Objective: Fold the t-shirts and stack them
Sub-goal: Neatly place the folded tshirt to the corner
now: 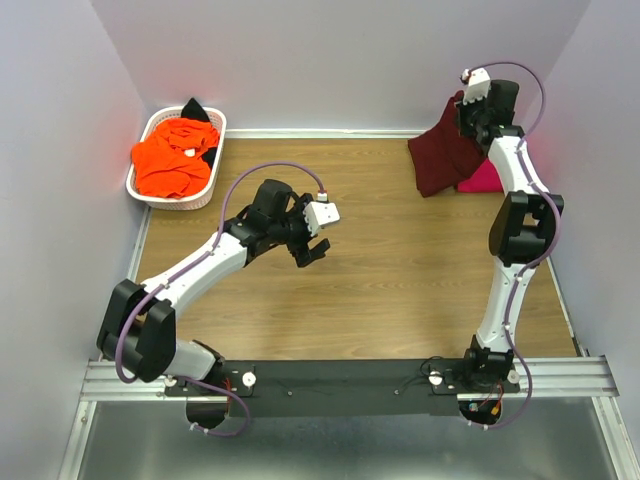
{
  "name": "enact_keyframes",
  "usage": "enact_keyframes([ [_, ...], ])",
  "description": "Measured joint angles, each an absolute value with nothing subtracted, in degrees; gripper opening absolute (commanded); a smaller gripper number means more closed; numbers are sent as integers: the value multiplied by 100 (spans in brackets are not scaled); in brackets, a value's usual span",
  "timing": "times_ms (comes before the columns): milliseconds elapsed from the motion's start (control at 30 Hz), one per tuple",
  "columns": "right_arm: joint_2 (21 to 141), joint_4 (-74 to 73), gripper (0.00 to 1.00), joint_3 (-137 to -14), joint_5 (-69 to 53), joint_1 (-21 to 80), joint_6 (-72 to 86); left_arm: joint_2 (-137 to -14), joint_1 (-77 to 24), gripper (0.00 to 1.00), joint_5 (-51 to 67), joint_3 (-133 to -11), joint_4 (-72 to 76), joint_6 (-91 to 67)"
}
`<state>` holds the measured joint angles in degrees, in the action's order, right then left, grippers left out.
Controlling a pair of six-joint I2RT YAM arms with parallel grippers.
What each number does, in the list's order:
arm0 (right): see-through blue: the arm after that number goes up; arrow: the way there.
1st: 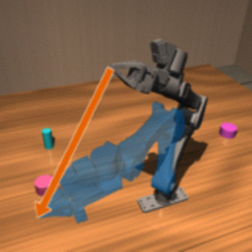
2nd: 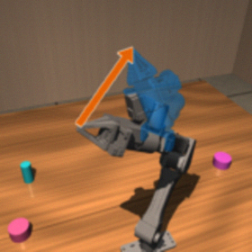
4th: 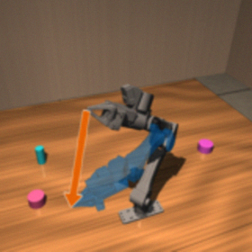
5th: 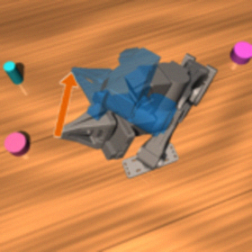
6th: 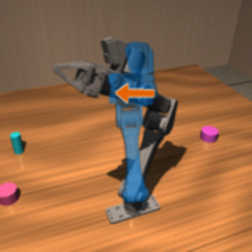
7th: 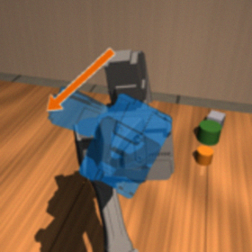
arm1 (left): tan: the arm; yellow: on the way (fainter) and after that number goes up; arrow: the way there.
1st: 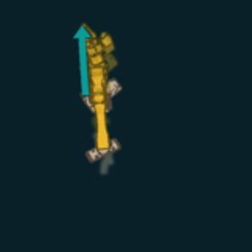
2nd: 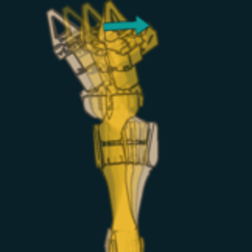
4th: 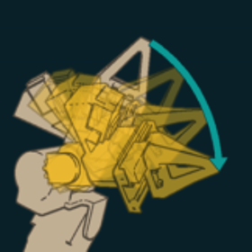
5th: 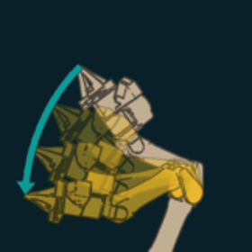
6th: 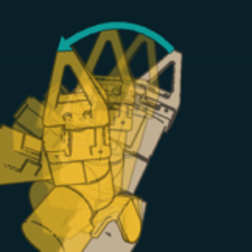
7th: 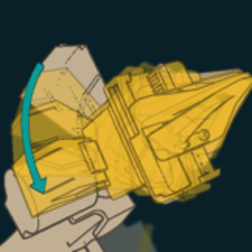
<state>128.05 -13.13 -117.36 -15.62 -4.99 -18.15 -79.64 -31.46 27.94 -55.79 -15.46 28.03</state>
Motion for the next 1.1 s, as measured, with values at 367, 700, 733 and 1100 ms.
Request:
enact_keyframes([
  [367,12713,-1468,1,-11795,-1570,-587,-1850,-8029,-3146,95,2792,-5579,-1511,2805],
  [700,12545,-1675,1,-12036,-1588,-613,-1806,-8088,-3146,95,2790,-5579,-1500,2810],
  [733,12540,-1688,1,-12079,-1586,-613,-1804,-8090,-3146,95,2790,-5579,-1498,2810],
  [1100,12427,-1828,1,-12178,-1699,-613,-1634,-8145,-3146,95,2788,-5579,-1463,2814],
])
